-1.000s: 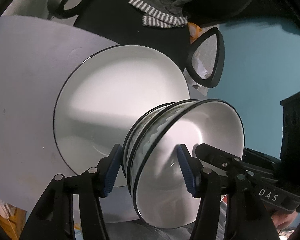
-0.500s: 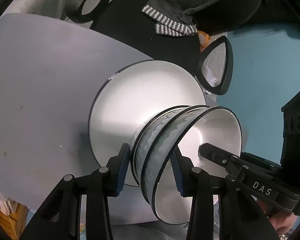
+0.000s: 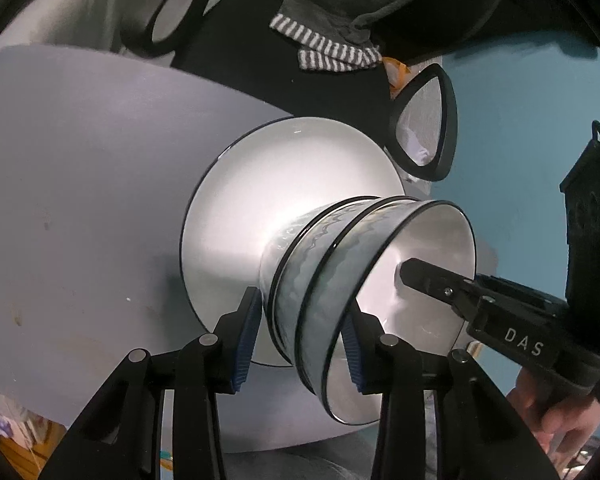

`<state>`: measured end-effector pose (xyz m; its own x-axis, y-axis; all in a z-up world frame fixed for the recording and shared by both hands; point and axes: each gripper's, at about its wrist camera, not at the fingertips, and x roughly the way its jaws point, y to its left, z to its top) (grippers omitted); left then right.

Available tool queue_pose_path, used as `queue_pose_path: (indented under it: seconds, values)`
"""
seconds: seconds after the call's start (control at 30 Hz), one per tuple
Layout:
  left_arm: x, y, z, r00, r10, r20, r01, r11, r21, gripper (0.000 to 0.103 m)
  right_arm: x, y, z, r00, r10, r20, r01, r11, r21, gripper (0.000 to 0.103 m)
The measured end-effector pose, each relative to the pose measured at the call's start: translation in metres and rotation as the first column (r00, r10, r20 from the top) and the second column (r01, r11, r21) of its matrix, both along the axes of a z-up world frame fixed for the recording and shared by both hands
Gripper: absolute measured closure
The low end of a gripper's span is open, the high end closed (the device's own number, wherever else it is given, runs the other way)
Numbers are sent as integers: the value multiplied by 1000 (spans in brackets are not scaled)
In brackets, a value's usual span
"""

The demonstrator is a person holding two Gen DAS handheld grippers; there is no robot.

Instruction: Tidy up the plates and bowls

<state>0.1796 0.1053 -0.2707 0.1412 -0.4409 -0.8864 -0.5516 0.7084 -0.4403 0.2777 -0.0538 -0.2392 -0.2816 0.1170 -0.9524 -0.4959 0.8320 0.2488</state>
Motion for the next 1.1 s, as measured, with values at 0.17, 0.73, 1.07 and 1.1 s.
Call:
queue_pose_path:
  seconds: [0.17, 0.73, 1.07, 1.1]
  values:
    - [-1, 6, 14, 1000, 8, 5, -8, 996, 91, 63, 0, -5, 10, 999, 11, 44, -12, 1000, 14, 78]
    - [-50, -15, 105, 993, -33, 116, -14, 924, 382, 29, -20, -49, 95, 936, 26, 352, -29, 1000, 5, 42]
    - [-86, -43, 169, 969, 9, 247, -118, 896, 428, 21, -53, -73, 155, 869, 13, 495, -42, 998, 46, 32]
    - [-88, -47, 176, 964, 9, 265, -127, 894, 430, 19, -55, -73, 158, 866, 10, 500, -41, 998, 50, 32]
